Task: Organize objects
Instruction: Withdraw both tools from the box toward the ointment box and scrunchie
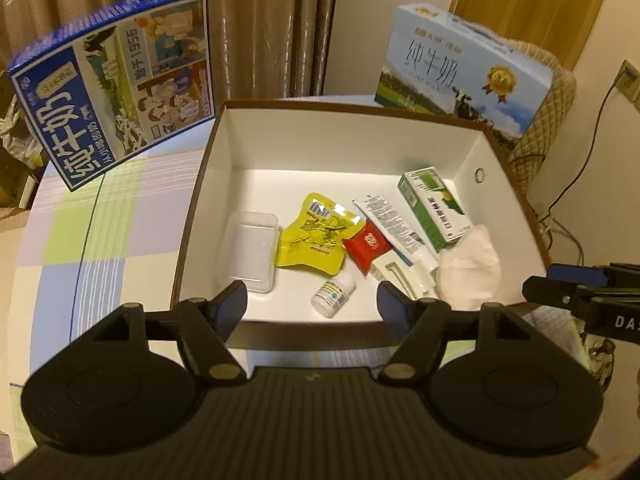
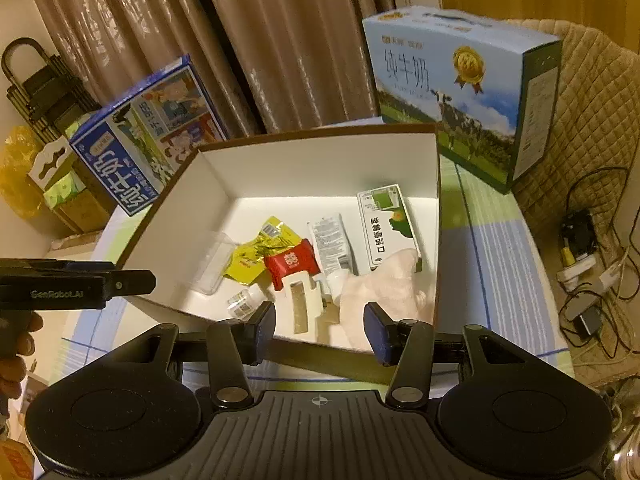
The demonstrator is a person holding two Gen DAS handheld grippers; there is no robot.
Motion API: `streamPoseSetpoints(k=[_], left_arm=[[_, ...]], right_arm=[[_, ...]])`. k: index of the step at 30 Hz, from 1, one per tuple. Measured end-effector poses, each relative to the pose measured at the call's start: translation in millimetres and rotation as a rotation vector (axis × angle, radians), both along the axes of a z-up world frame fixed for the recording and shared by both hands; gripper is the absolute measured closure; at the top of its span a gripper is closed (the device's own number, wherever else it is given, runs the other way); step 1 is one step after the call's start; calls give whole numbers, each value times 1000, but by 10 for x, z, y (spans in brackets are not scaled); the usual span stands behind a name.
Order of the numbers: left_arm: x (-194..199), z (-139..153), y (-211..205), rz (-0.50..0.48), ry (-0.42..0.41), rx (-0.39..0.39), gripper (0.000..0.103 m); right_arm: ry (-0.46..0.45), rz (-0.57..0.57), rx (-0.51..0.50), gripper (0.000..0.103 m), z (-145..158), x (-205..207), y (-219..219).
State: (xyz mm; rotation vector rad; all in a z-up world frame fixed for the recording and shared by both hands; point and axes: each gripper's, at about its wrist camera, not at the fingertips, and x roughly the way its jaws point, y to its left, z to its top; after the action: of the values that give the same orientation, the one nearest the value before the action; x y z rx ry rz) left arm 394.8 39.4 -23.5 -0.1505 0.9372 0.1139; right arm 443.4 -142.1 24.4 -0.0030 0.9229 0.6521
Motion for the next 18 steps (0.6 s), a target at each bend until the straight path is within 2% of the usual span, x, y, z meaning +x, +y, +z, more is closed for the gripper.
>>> streamPoseSetpoints(k=[8, 18], left_arm=[[-352, 210, -154, 2, -41, 10, 31], [-756, 276, -287, 16, -41, 2, 28]], right_arm=[[-24, 13, 26, 56, 159, -305, -80], [-22, 31, 41, 56, 234, -666, -169]])
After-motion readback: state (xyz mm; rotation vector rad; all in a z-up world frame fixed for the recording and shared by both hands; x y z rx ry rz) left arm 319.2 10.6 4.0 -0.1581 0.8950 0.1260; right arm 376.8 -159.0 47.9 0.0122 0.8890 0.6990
